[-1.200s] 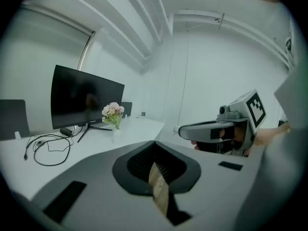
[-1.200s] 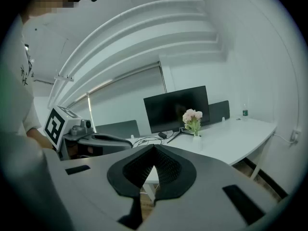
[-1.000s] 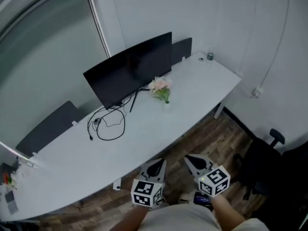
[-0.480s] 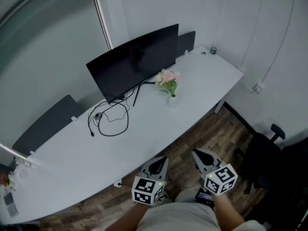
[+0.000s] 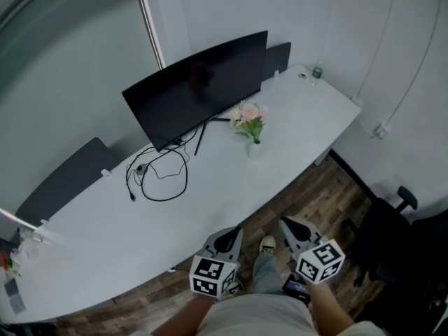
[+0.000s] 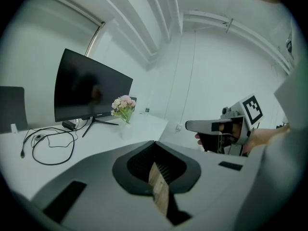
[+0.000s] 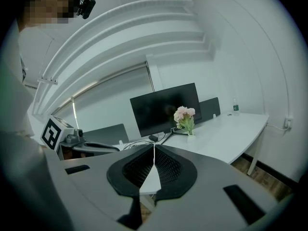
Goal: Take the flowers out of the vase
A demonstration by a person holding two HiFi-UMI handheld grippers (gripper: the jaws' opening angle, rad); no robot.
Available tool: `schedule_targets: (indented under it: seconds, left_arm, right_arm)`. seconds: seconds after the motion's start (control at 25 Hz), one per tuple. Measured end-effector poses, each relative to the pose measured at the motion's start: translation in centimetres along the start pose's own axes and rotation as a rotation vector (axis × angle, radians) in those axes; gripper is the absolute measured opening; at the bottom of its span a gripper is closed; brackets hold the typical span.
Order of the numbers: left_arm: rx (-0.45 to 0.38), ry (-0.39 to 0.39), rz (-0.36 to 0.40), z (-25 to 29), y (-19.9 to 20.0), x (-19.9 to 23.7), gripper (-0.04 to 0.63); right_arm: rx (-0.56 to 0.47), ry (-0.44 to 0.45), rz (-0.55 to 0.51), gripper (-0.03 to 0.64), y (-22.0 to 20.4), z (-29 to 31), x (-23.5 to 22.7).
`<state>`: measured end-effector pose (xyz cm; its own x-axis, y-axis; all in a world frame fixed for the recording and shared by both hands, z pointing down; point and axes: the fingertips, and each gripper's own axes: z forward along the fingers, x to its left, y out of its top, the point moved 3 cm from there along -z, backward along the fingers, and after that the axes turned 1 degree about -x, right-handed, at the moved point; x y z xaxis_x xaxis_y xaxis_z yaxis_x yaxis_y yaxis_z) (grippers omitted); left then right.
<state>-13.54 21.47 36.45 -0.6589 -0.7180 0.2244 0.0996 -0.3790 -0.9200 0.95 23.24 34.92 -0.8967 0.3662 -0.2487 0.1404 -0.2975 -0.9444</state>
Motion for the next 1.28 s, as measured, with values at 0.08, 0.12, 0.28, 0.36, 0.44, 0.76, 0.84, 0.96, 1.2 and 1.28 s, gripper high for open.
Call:
schedule_targets:
  seconds: [0.08, 0.12, 0.28, 0.36, 0.44, 0.76, 0.84, 0.96, 1.2, 1.28]
  left_arm:
    - [0.001, 0.010, -0.005, 1.3, 0.5, 0.6, 0.003]
    - [0.001, 0.014, -0.005, 2.1, 0.9, 0.9, 0.003]
    - [-0.011, 0.041, -0.007, 5.5, 3.0, 2.6, 0.003]
    - [-0.017, 0.058, -0.007, 7.2, 4.2, 3.3, 0.003]
    - [-0.021, 0.077, -0.010, 8.9, 5.2, 4.0, 0.003]
    - [-0.042, 0.154, -0.031, 14.7, 8.2, 5.4, 0.003]
    - [-0.049, 0.174, -0.038, 16.0, 8.7, 5.5, 0.003]
    - [-0.052, 0.202, -0.045, 17.6, 9.2, 5.7, 0.003]
    - [-0.033, 0.239, -0.050, 19.0, 9.4, 6.2, 0.003]
    - [-0.032, 0.244, -0.051, 19.2, 9.6, 6.5, 0.003]
  right_arm:
    - [-0.001, 0.013, -0.001, 0.032, 0.6, 1.2, -1.2]
    - [-0.002, 0.019, 0.000, 0.032, 0.9, 1.8, -1.9]
    - [0.003, 0.047, -0.013, 0.032, 2.8, 4.8, -4.8]
    - [0.003, 0.070, -0.021, 0.032, 4.0, 6.3, -6.1]
    - [0.000, 0.095, -0.033, 0.032, 5.1, 7.6, -7.3]
    - [0.015, 0.195, -0.050, 0.034, 7.9, 11.5, -12.2]
    - [0.027, 0.221, -0.057, 0.034, 8.3, 12.2, -13.3]
    - [0.042, 0.242, -0.055, 0.034, 8.5, 13.4, -14.9]
    - [0.064, 0.278, -0.031, 0.034, 8.3, 14.9, -16.2]
    - [0.066, 0.282, -0.026, 0.034, 8.3, 15.2, -16.4]
